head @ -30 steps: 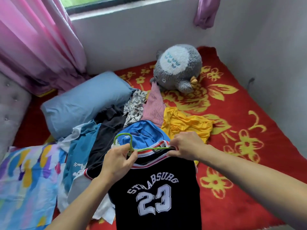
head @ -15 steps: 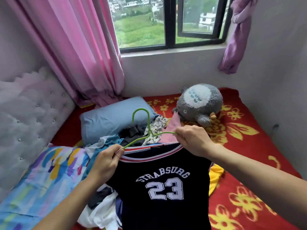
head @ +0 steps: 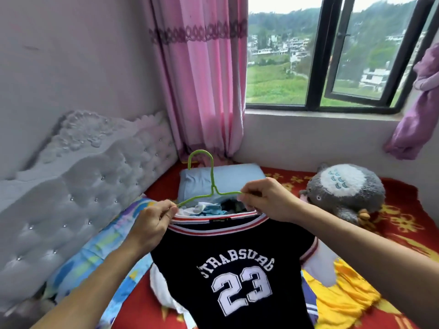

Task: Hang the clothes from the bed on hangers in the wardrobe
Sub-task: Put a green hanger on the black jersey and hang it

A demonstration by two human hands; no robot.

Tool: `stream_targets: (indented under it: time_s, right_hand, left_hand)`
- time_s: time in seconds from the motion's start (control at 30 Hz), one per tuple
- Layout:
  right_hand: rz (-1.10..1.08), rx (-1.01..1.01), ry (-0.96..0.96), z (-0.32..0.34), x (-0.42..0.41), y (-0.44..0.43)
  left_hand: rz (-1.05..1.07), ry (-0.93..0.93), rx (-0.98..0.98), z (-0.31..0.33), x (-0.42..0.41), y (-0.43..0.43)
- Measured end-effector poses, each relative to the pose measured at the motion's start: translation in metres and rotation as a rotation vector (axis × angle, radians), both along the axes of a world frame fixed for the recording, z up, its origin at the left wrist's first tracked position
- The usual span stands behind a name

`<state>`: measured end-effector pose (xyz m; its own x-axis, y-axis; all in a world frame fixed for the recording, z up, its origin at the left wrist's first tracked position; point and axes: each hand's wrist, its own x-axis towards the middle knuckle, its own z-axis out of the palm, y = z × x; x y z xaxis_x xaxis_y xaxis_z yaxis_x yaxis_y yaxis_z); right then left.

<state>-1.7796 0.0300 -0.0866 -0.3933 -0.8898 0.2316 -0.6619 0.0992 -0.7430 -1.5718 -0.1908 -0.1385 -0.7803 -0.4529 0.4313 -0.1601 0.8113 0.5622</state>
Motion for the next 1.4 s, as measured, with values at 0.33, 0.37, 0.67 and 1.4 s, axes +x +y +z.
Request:
stream_targets:
  time_s: [0.33,0.37,0.67,1.4]
  right_hand:
    - [0.578,0.256,-0.332,0.06,0.257,-0.071]
    - [0.625,0.277,-0.366,0.058,0.287,-0.078]
    - [1.015,0.452,-0.344,0.084,0.507,-0.125]
    - [1.089,0.663,-1.185,0.141,0.937,-0.294]
  left_hand:
    - [0.422,-0.04,0.012,0.042,0.323,0.015]
    - [0.482,-0.05,0.032,0.045,0.36,0.021]
    - [1.052,-0.123,-0.013,0.068,0.639,0.103]
    - [1.691,-0.232,0.047,0.115,0.918,0.075]
